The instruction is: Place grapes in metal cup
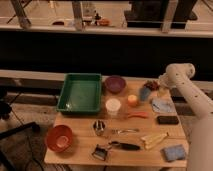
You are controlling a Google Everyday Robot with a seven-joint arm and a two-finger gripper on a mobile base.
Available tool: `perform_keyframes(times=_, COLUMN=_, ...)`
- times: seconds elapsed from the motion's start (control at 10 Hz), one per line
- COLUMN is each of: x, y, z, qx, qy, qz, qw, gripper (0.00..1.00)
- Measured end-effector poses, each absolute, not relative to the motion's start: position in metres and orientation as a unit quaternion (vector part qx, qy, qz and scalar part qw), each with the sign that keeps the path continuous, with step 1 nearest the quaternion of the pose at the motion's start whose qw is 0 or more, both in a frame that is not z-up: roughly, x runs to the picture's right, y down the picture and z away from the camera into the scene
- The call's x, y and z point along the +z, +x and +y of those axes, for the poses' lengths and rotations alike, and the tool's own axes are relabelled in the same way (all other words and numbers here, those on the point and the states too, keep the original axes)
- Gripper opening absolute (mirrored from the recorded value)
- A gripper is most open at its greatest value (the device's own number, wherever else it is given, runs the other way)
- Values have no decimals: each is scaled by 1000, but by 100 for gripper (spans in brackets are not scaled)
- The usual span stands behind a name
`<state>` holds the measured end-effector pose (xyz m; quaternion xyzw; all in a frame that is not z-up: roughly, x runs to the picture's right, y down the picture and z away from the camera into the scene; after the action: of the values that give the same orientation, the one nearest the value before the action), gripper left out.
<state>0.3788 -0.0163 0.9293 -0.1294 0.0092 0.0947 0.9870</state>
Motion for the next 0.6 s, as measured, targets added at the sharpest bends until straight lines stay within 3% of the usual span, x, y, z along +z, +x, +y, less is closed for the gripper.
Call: perform_keyframes(times=0.6, x=946, y=372, z=-28, qx=36, qy=-113, qz=-30, qw=992, gripper=80)
